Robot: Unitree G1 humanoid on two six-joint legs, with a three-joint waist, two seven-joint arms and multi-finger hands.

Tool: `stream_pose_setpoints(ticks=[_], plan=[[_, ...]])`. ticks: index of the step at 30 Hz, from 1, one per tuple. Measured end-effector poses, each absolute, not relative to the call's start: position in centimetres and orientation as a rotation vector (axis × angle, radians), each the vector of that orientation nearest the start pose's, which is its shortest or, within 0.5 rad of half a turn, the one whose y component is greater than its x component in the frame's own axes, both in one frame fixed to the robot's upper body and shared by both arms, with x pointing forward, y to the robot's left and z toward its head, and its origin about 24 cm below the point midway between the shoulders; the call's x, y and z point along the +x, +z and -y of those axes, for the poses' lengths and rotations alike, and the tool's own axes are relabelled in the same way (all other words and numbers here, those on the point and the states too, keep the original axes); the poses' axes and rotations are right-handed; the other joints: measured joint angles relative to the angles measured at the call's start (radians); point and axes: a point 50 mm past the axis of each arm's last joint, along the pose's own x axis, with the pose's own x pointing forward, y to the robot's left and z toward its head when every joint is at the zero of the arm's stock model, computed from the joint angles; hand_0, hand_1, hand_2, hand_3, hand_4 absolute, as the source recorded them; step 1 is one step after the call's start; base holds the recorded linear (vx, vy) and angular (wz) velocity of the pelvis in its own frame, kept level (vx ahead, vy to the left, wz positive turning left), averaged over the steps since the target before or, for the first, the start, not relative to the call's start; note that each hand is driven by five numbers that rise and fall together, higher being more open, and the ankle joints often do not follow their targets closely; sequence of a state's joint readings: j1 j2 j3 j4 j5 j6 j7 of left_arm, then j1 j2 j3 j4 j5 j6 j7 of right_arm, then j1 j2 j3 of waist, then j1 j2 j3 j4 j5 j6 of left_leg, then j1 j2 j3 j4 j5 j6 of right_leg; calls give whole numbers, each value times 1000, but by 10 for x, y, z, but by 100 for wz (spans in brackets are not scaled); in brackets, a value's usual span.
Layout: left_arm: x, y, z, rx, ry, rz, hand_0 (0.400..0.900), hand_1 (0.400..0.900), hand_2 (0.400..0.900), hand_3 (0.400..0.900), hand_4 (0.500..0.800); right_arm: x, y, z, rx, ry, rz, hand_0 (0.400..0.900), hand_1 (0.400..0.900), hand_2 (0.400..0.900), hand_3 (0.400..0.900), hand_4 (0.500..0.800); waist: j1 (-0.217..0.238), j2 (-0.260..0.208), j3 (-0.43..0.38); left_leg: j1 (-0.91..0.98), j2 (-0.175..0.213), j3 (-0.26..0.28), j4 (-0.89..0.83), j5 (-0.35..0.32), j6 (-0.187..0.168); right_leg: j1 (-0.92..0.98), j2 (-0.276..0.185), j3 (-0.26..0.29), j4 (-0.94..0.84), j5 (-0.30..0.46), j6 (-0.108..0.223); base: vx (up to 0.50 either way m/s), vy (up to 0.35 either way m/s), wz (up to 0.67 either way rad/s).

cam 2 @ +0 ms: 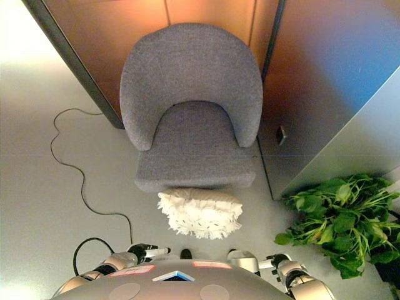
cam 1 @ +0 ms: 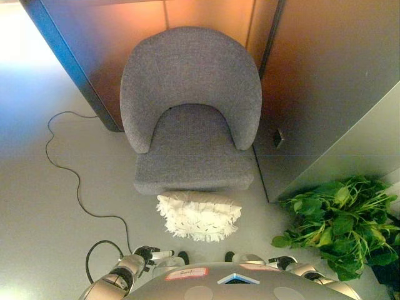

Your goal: Pick up the pillow and put it on the sofa.

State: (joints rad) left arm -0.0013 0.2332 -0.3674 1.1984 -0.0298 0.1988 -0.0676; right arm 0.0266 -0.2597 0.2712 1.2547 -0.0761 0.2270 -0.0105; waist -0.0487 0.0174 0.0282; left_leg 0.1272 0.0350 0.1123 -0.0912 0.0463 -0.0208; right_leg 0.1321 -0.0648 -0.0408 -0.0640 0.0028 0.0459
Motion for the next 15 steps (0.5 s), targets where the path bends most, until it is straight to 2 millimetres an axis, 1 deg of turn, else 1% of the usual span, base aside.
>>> stream_pose_setpoints(ticks=[3,11,12,15], plan=[[71,-170,-213,335,-180,-1447,900,900,900,900,800,51,-167,242,-506,69,-1512,900,900,900,900,800,1,1,0,-1,0,-1,0,0,0,0,0,-2,-1,0,0,-6,-3,2],[72,-169,-212,313,-198,-1449,900,900,900,900,800,51,-167,241,-526,85,-1514,900,900,900,900,800,1,3,-2,-5,0,-6,0,0,-1,1,0,-6,-9,2,-1,0,0,0],[72,-169,-211,312,-200,-1446,900,900,900,900,800,51,-167,241,-560,108,-1511,900,900,900,900,800,1,3,-1,-6,0,-7,0,0,-1,1,0,-7,-9,2,0,0,0,0],[73,-169,-210,313,-203,-1446,900,900,900,900,800,54,-167,241,-743,188,-1472,900,900,900,900,800,3,4,0,-7,0,-10,0,0,-1,3,0,-11,-12,1,0,25,-34,9]])
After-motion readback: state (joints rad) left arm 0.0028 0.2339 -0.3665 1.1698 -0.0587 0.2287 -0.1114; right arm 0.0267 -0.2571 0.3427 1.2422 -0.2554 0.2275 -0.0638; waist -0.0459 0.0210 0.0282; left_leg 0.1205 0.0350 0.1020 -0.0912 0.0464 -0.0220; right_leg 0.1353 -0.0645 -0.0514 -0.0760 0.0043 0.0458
